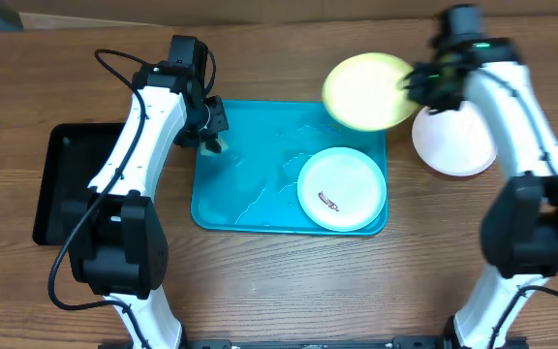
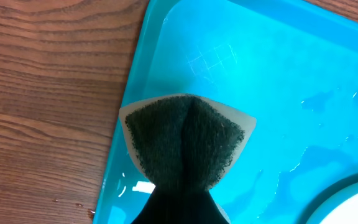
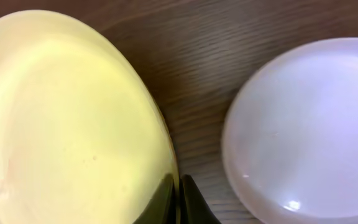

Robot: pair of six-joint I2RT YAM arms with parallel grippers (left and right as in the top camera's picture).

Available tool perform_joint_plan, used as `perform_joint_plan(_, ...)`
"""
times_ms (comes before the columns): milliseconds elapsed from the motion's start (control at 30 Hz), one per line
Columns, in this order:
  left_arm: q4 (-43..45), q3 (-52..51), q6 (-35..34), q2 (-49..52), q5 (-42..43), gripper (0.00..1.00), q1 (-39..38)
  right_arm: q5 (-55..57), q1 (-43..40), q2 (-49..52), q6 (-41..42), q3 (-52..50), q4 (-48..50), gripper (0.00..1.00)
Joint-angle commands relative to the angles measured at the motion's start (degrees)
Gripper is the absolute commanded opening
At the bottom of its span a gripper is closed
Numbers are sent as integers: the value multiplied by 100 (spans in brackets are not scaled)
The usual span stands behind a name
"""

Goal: Clean dirty plates on tray and stack at the side
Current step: 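Lift the yellow plate with the right gripper and set it on the white plate, then release the yellow plate and reach the right gripper to the pale blue plate rim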

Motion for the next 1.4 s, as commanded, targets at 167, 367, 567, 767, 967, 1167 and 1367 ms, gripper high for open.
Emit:
perform_joint_plan(167,24,-20,90,-116,59,4,-17,-791,-1722,-341,-153,-289,-111,4)
perform_joint_plan(367,66,-22,90,-116,157,4,-24,-459,-2236,-337,-149,-1049,92,4)
perform_joint_plan(567,98,-20,92,-116,153,4,-55,-459,-2304,-315,-151,-1471,387,29)
perform_joint_plan(767,127,-22,92,-116,155,4,-55,-501,-2138,-310,-151,-1471,162,80)
perform_joint_plan(967,144,-22,92,-116,153,4,-55,-1563,-1718,-310,-608,-1471,-396,78)
perform_joint_plan(1167,175,-22,90,-116,157,4,-55,-1281,-680,-310,-629,-1471,-719,67)
perform_joint_plan(1367,142,-22,96,-116,151,4,-55,151,424,-308,-632,-1491,-713,68)
